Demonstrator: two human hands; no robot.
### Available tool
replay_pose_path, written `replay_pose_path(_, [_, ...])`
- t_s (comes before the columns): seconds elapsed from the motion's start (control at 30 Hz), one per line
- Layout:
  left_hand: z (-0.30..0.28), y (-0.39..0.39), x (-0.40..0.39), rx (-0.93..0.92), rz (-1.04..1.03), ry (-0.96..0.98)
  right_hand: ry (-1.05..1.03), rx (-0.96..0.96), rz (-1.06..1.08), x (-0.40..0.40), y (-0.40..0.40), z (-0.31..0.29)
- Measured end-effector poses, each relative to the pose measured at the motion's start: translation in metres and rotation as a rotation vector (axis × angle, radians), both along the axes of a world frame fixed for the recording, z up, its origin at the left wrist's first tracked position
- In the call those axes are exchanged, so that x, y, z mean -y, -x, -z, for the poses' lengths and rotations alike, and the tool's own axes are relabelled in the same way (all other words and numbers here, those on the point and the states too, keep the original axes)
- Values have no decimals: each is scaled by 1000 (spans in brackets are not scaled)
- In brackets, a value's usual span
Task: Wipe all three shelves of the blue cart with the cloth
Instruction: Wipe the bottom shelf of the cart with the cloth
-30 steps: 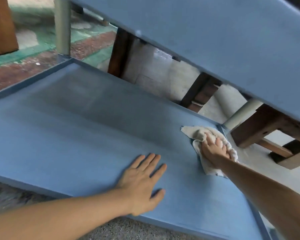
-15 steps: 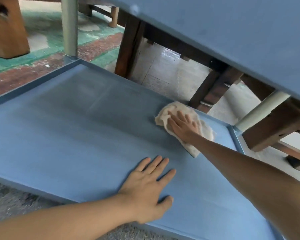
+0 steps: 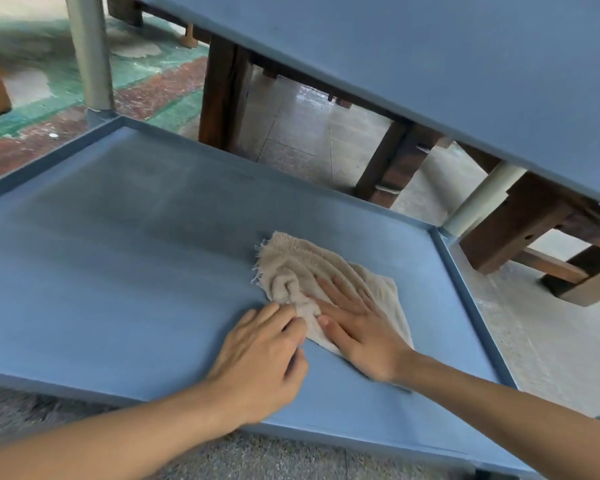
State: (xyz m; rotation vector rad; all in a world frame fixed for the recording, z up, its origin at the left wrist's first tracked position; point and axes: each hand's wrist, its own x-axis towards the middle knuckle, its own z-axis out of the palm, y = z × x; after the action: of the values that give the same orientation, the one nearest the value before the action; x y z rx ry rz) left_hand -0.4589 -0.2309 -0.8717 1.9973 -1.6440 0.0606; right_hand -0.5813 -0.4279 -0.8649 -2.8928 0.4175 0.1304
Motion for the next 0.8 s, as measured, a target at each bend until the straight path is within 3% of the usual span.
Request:
replay_pose_path(0.13, [0,-15,-6,88,-1,-60,112,129,130,37,51,4])
replay_pose_path(0.23, [-5,-49,-14,162,-31,-154,159,69,452,87,71,4])
replay_pose_path(0.33, [-14,-120,-27,168,-266,-292,214,-54,674,136,58,6])
replay_pose_path(0.47, [-29,-239,-78,177,-655,-327,148,58,970,164,-1,-3])
replay_pose_path(0.53, [-28,-277,-108,244,-705,-524,138,102,1073,167,-32,-5])
replay_pose_path(0.6, [-16,-288,-124,241,-670,-654,120,43,1059,164,-62,-5])
replay_pose_path(0.8, [-5,-295,-127,75,-686,-580,-1,-33,820,123,-168,-4])
